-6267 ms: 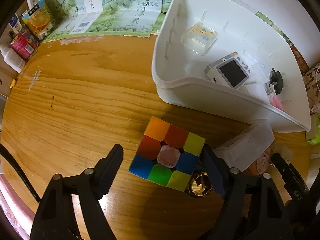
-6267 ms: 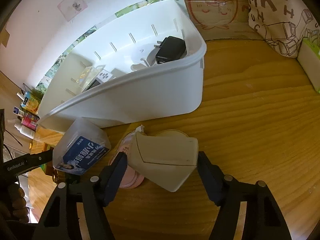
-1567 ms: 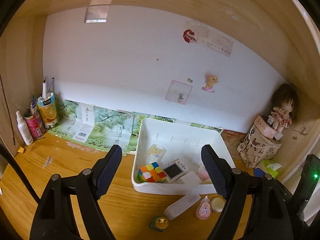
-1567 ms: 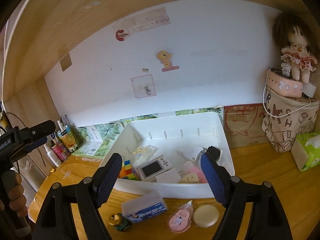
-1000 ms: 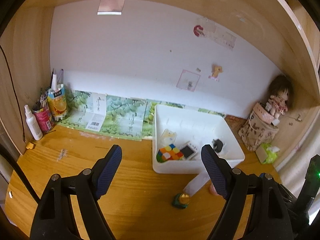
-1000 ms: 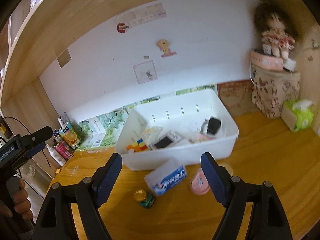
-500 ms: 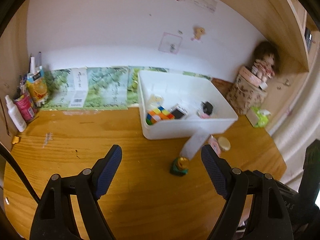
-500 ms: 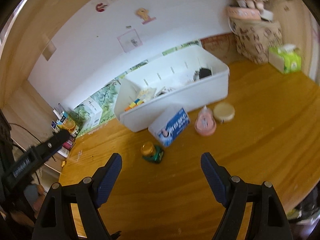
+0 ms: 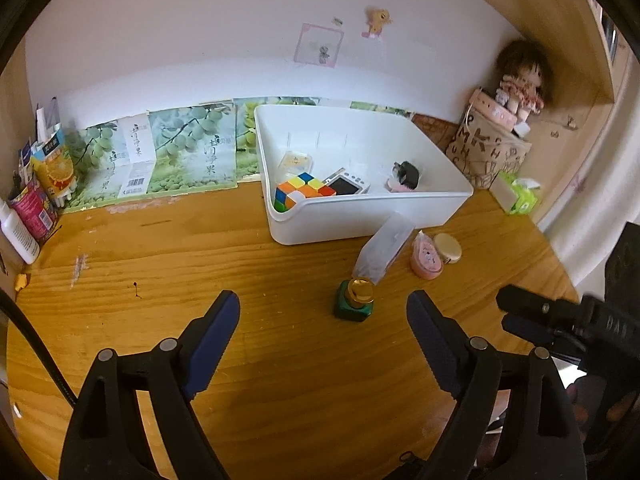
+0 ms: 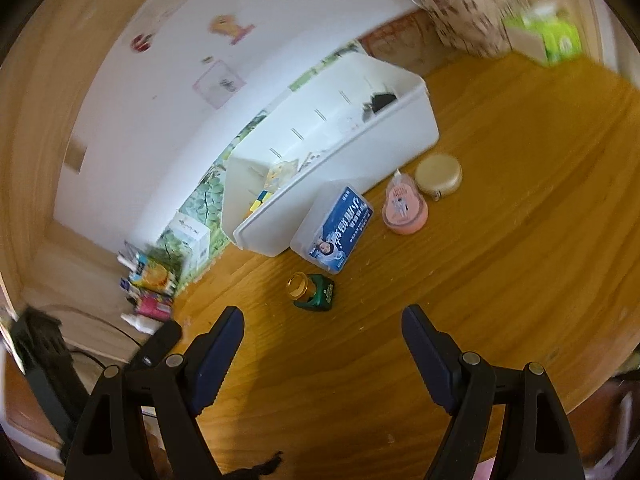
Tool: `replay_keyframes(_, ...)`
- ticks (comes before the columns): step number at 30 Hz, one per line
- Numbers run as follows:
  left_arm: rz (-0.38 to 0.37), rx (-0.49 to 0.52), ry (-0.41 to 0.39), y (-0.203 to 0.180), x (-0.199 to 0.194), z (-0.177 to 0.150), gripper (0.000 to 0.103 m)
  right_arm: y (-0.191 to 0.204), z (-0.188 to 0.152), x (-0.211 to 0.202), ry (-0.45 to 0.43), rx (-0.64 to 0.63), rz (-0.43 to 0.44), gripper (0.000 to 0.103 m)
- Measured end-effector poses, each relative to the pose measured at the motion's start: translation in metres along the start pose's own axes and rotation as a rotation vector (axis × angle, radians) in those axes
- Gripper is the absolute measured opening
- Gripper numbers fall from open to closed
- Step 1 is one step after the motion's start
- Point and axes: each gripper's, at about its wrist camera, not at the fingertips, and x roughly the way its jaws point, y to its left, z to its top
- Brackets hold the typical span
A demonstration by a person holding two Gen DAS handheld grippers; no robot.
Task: Organize rigid objects
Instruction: 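Grasp the green gold-lidded jar with the left tool while the right tool grasps the clear plastic box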
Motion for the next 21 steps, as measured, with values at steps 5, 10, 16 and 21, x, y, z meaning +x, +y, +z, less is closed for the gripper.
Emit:
replay_keyframes(5,0.020,0.035,0.049,-0.005,0.016,-0.002,0.088,-0.019,0.014,0.025,0.067,0.118,0.047,0.082)
replay_keyframes(10,0.014,0.068,0.124,-0.010,0.039,-0.003,0.088,-0.026,0.019,0.056,0.164,0.191,0.076,0.082)
replay_keyframes(16,-0.003,0.115,0.218,-0.018,0.069,-0.005,0.088,-0.027,0.030,0.083,0.229,0.228,0.097,0.082)
replay_keyframes(21,-0.020,0.135,0.263,-0.022,0.089,-0.006,0.088,-0.024,0.042,0.103,0.243,0.220,0.104,0.082)
